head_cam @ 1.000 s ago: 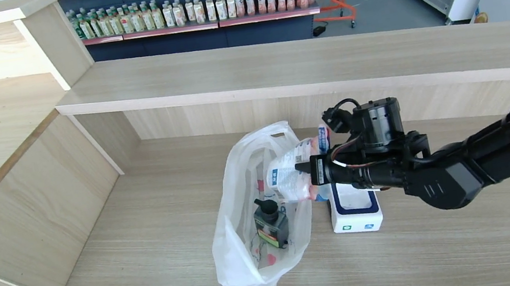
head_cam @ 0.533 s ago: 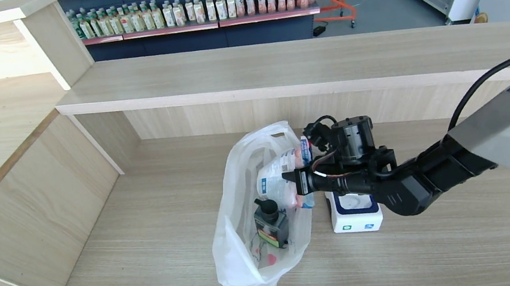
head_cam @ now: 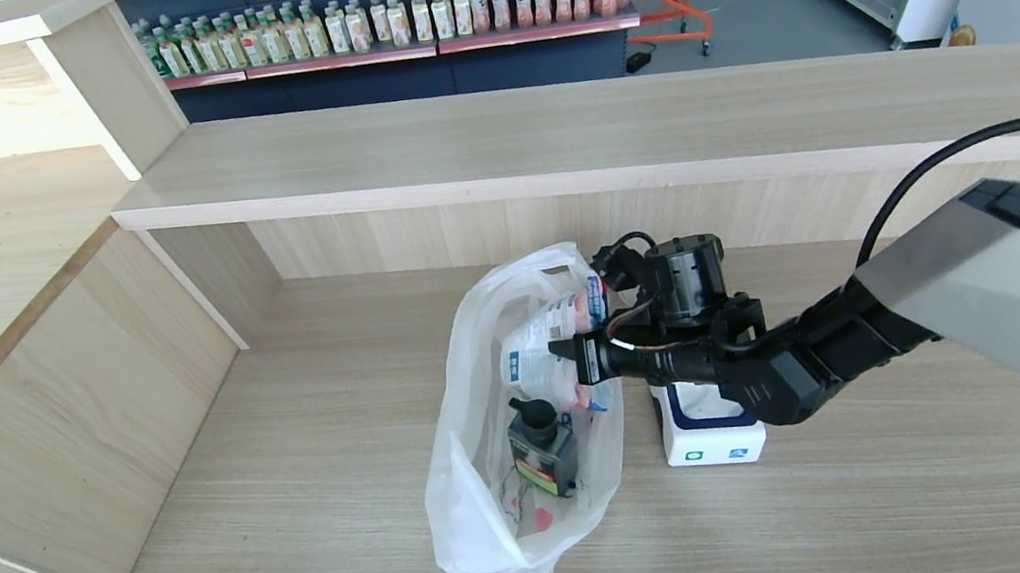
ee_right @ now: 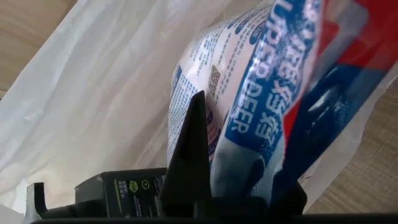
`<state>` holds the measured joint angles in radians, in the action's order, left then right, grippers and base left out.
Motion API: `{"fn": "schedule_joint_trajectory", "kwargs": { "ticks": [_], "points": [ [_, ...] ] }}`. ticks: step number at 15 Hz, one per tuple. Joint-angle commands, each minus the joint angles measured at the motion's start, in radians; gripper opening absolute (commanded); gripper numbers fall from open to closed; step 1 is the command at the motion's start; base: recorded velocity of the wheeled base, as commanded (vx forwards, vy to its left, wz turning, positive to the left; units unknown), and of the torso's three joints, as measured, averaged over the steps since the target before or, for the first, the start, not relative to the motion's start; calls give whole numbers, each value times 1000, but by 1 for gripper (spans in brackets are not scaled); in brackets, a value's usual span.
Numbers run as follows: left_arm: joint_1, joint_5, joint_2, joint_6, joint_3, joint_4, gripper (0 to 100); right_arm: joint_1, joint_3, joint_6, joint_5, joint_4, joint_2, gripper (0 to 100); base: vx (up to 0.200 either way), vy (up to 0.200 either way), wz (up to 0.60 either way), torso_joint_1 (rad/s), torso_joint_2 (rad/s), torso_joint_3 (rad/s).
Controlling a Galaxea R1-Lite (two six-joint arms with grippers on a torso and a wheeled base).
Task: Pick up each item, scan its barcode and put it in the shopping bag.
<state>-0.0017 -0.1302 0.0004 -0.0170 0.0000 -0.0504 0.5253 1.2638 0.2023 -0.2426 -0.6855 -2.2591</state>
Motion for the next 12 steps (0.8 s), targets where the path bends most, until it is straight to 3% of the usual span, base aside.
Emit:
{"fn": "schedule_joint_trajectory", "kwargs": {
  "ticks": [1, 4, 7, 12],
  "points": [
    [0, 0, 0, 0, 0, 0, 100, 1, 8, 0, -1, 0, -2, 100, 0, 0, 0, 0, 0, 0],
    [0, 0, 0, 0, 0, 0, 100, 2, 49, 9, -49, 0, 33, 100, 0, 0, 0, 0, 0, 0],
    [0, 0, 0, 0, 0, 0, 100, -1, 0, 57, -121, 6, 142, 100, 0, 0, 0, 0, 0, 0],
    [0, 0, 0, 0, 0, 0, 100, -22, -299, 92, -172, 6, 498, 100, 0, 0, 0, 0, 0, 0]
  ]
}}
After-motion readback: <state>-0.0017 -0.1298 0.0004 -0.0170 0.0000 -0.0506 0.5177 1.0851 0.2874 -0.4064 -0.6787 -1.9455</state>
